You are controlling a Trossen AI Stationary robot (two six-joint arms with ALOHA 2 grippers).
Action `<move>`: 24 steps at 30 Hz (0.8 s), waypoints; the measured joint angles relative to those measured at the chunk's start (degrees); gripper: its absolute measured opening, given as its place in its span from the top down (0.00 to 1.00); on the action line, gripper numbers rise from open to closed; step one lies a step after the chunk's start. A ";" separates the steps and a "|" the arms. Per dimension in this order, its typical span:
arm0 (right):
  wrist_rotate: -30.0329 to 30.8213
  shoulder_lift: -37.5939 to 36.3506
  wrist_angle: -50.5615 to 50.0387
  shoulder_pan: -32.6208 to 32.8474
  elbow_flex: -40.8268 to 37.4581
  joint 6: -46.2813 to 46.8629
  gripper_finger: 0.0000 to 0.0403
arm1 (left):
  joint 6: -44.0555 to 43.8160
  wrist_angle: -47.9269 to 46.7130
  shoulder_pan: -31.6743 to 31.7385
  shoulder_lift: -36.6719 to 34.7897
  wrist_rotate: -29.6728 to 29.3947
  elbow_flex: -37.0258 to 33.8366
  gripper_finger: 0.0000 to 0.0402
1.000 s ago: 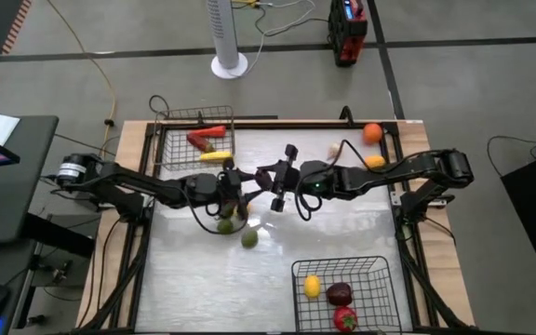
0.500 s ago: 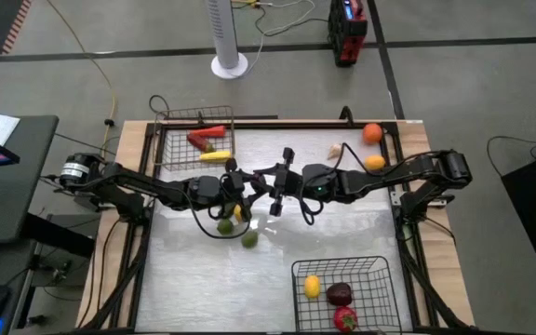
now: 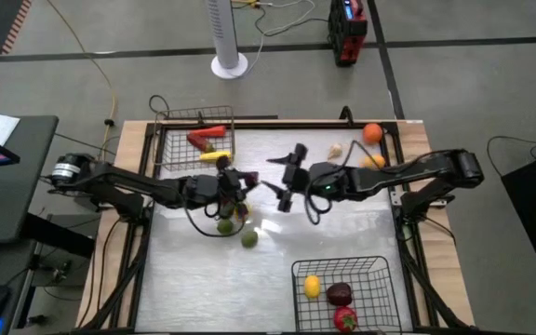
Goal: Sort produce into baskets
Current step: Put the chili pepper into the top wire basket
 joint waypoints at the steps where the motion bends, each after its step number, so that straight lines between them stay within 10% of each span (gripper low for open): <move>1: 0.35 -1.60 -1.75 0.19 0.04 0.80 0.22 | 0.17 -2.62 0.00 -1.96 -1.86 0.00 0.67; 13: -0.57 -5.59 -19.25 4.64 -0.01 19.03 0.21 | 0.84 -12.95 4.49 -21.31 -20.22 -4.84 0.67; 24: -5.99 -5.47 -26.61 13.54 -0.01 27.74 0.21 | 1.43 -11.56 27.66 -19.14 1.65 -8.20 0.66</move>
